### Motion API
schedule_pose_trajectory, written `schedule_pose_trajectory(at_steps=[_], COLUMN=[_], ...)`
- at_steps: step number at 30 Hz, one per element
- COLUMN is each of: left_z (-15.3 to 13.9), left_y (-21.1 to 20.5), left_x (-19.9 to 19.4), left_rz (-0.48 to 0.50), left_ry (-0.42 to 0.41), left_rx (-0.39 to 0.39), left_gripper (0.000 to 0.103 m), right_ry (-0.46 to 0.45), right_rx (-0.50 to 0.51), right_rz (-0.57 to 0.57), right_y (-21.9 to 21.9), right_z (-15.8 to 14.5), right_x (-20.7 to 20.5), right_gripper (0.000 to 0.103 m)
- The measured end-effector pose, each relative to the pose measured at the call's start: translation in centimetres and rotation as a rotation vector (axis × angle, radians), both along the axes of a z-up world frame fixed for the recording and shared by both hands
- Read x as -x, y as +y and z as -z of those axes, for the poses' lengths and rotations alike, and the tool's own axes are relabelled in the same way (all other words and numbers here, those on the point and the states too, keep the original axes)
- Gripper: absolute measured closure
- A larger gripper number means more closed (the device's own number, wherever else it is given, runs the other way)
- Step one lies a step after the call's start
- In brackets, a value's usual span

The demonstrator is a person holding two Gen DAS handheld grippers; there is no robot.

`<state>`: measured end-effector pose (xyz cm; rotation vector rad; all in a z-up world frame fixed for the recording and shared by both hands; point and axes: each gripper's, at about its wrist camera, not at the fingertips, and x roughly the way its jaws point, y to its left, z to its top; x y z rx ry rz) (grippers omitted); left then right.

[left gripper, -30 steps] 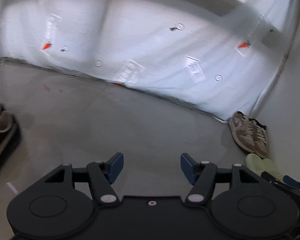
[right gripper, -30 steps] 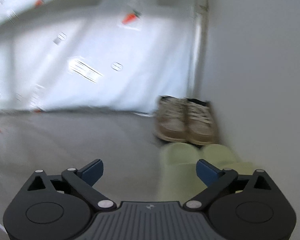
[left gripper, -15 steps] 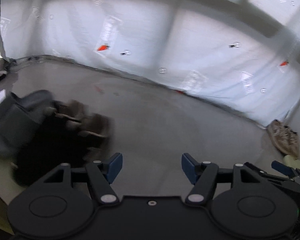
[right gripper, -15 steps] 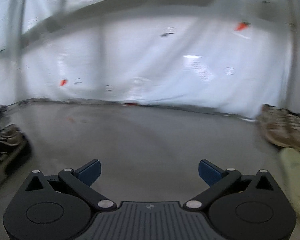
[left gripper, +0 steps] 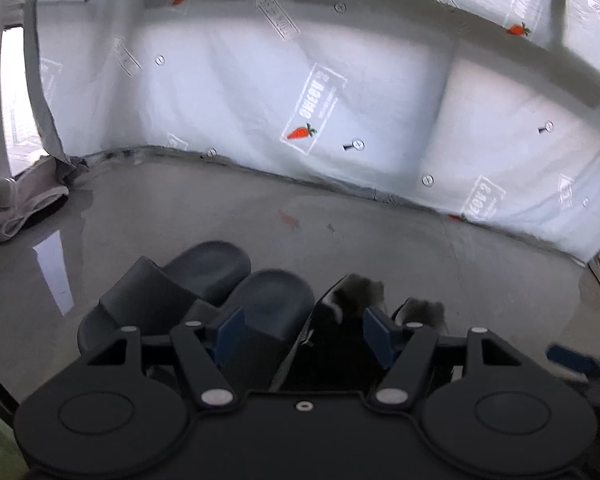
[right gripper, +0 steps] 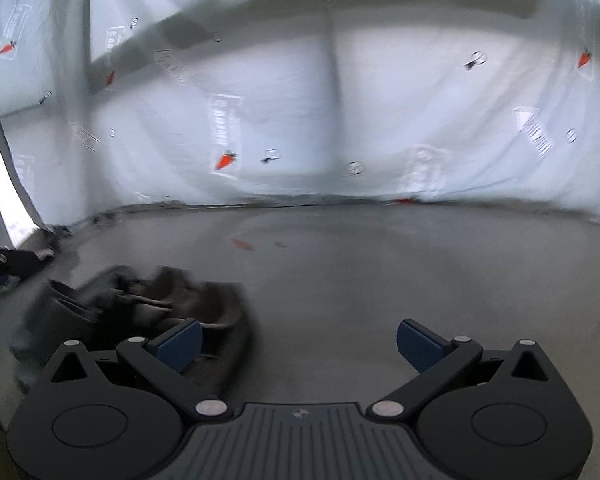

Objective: Organize scattered shoes
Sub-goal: 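Move the right tool over to the black Puma sneakers, then grasp both black Puma sneakers by their heels with the right tool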

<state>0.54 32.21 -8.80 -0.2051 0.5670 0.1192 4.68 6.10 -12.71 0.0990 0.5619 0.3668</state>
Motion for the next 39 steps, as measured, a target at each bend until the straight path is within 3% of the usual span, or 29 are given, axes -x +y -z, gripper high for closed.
schedule_pose_trajectory(at_steps=[7, 15, 28, 32, 34, 36, 39], left_z=[0.7, 1.1, 2.3, 2.5, 2.4, 2.2, 2.0], left_y=[2.3, 5.7, 9.4, 10.3, 10.6, 10.9, 11.2], left_x=[-1.8, -5.4, -13.9, -17.0, -17.5, -17.2, -16.4], left_rz=[0.069, 0.055, 0.047, 0.029, 0.026, 0.025, 0.023], left_ry=[0.022, 0.005, -0.007, 0.009, 0.008, -0.005, -0.014], left_rx=[0.021, 0.076, 0.146, 0.192, 0.195, 0.186, 0.177], left_gripper=[0.036, 0.036, 0.036, 0.036, 0.036, 0.036, 0.036], right_ry=[0.104, 0.246, 0.597, 0.619, 0.599, 0.561, 0.435], right_rx=[-0.048, -0.054, 0.043, 0.084, 0.078, 0.062, 0.064], right_rz=[-0.011, 0.08, 0.212, 0.233, 0.244, 0.251, 0.19], right_y=[6.1, 10.8, 15.2, 16.3, 16.0, 15.3, 15.0], right_z=[-1.0, -0.7, 5.0, 5.2, 5.3, 5.3, 5.3], right_x=[-2.0, -8.0, -16.9, -17.9, -17.6, -17.0, -15.1], right_gripper=[0.002, 0.018, 0.021, 0.022, 0.029, 0.044, 0.057])
